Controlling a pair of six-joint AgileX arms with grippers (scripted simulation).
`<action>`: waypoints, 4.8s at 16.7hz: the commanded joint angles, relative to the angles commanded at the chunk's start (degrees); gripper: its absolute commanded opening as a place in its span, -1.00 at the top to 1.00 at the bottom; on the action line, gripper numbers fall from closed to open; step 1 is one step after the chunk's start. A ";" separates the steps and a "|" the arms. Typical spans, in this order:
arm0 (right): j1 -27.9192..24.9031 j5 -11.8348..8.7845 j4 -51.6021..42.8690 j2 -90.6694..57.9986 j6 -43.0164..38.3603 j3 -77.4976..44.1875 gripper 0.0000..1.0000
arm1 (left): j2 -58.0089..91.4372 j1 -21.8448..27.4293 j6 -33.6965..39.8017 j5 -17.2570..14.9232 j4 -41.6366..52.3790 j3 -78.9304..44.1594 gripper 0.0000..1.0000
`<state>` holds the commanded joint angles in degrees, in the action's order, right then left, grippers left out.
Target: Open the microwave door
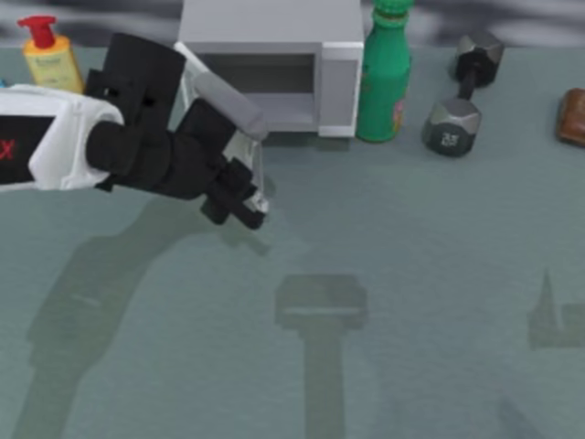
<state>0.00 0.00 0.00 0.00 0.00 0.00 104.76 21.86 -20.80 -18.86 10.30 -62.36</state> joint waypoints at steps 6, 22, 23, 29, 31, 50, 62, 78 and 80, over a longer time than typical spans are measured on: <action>0.00 0.00 0.00 0.00 0.00 0.00 -1.00 | -0.11 -0.85 -1.63 -1.04 0.66 0.33 1.00; 0.00 0.00 0.00 0.00 0.00 0.00 -1.00 | -0.11 -0.85 -1.63 -1.04 0.66 0.33 1.00; 0.00 0.00 0.00 0.00 0.00 0.00 -1.00 | -0.11 -0.85 -1.63 -1.04 0.66 0.33 1.00; 0.00 0.00 0.00 0.00 0.00 0.00 -1.00 | -0.09 -0.54 -1.52 -1.49 0.78 0.50 1.00; 0.00 0.00 0.00 0.00 0.00 0.00 -1.00 | -0.06 -1.06 -2.74 -2.16 1.34 0.55 1.00; 0.00 0.00 0.00 0.00 0.00 0.00 -1.00 | -0.43 -3.18 -7.23 -4.76 3.04 0.37 1.00; 0.00 0.00 0.00 0.00 0.00 0.00 -1.00 | -0.43 -3.18 -7.23 -4.76 3.04 0.37 1.00; 0.00 0.00 0.00 0.00 0.00 0.00 -1.00 | -0.34 -5.61 -13.34 -8.38 6.14 -0.18 1.00; 0.00 0.00 0.00 0.00 0.00 0.00 -1.00 | -0.34 -5.61 -13.34 -8.38 6.14 -0.18 1.00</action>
<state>0.00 0.00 0.00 0.00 0.00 0.00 104.42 16.25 -34.14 -27.24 16.44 -62.54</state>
